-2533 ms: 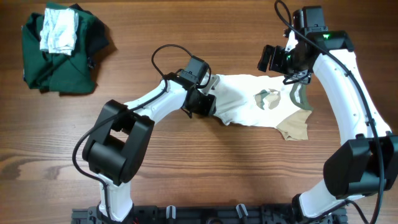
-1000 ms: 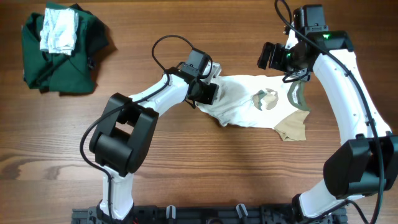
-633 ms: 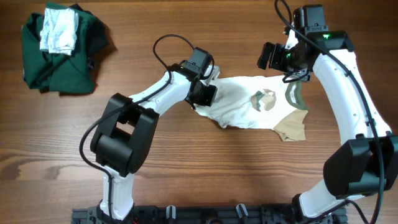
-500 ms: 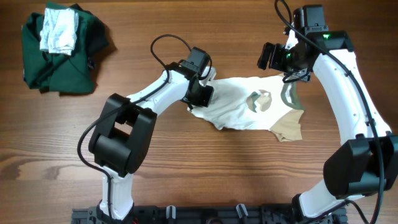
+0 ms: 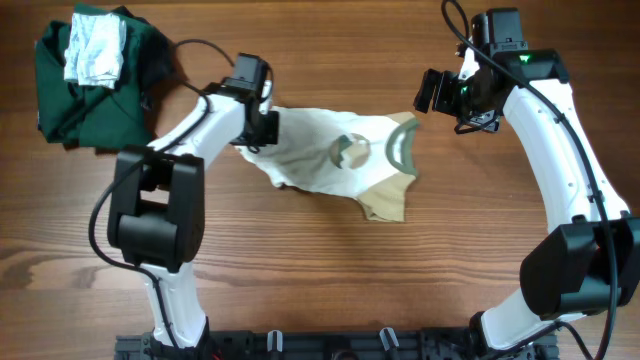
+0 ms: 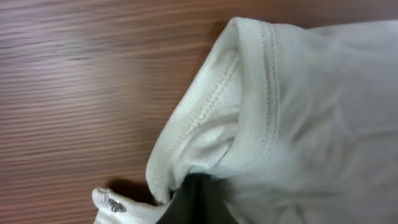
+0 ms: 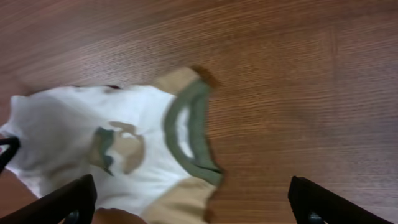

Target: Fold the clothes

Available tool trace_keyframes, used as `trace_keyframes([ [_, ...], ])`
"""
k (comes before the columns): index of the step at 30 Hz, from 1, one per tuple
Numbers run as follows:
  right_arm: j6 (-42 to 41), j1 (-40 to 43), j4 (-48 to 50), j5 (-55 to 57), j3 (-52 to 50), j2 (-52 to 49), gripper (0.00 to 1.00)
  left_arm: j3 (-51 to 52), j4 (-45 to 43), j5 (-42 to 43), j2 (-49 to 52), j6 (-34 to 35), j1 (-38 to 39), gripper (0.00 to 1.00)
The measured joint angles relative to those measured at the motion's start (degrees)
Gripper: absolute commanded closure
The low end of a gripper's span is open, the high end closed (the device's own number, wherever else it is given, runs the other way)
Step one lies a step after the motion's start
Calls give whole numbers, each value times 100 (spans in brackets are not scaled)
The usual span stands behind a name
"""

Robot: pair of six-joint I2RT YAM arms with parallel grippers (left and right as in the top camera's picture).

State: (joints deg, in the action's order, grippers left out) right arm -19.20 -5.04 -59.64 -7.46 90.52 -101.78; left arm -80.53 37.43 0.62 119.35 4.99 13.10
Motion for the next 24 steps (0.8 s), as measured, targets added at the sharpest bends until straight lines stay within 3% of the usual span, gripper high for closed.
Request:
trace_keyframes([
  [6,4,0,57,-269,0,0,1,70,116,-310,-120,-20,-190,76],
  [8,33,-24,107,-533,-17,0,8,162,247,-380,-234,13,-173,67],
  [16,219,-807,1075,-1145,-1165,0,36,306,1307,640,-1318,269,284,76],
  [21,195,-957,1572,-1200,-1784,0,47,308,1781,870,-1351,483,662,79],
  [24,114,-955,1801,-1204,-1989,0,57,348,1801,940,-1351,713,966,87],
])
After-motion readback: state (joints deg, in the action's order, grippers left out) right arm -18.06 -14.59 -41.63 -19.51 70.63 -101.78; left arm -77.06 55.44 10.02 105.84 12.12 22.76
